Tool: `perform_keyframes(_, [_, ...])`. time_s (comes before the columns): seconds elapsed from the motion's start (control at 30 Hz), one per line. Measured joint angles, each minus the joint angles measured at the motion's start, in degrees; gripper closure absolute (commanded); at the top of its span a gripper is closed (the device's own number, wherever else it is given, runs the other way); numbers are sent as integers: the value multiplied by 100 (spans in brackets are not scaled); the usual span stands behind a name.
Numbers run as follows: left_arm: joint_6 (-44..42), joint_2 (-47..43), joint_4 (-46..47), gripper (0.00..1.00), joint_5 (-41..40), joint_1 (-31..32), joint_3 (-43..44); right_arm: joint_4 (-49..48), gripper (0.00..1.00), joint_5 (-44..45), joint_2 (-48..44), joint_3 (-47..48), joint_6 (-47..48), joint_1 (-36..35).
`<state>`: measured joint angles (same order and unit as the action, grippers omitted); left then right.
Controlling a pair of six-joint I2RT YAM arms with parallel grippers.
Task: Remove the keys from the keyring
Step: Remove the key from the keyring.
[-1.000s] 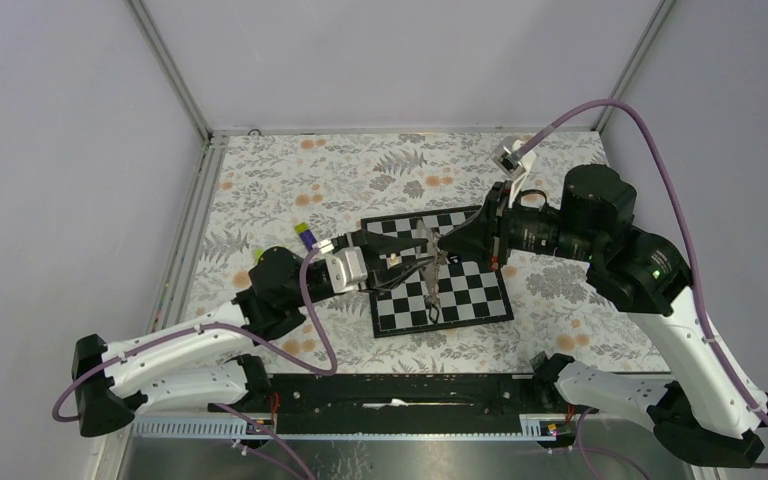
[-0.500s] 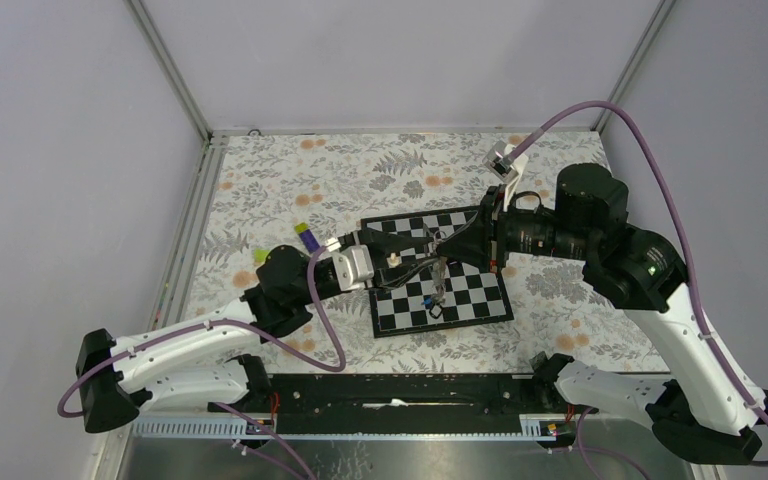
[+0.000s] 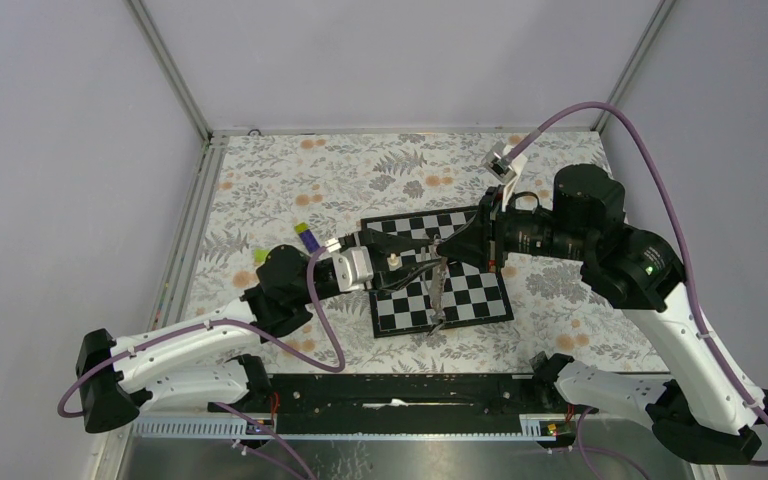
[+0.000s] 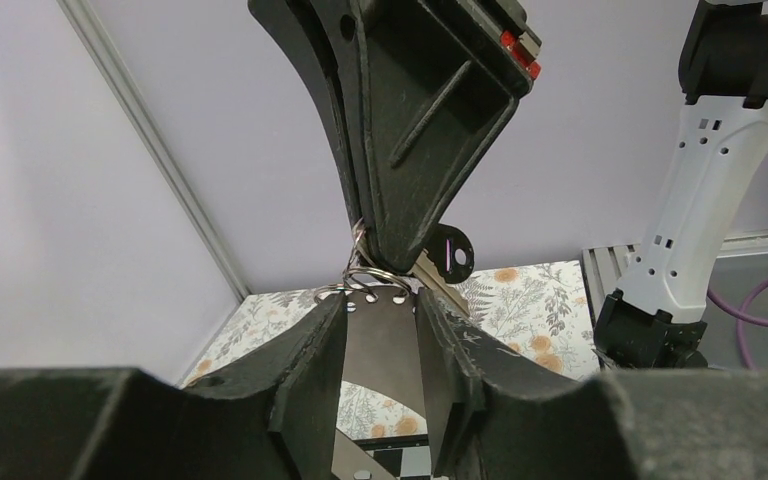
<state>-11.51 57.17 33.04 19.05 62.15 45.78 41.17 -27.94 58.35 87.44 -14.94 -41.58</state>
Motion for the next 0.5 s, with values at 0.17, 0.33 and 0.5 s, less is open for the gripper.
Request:
perform_keyframes(0.17, [4, 0, 0, 62, 7, 2, 0, 44, 100, 74, 2, 0, 2, 0])
perform_keyframes(0.33, [33, 0, 7, 61, 0, 2, 0, 68, 100, 81, 4, 0, 35, 0])
perform_keyframes(0.5, [98, 2, 20, 62, -33, 2, 0, 116, 100, -46, 7, -22, 107, 2])
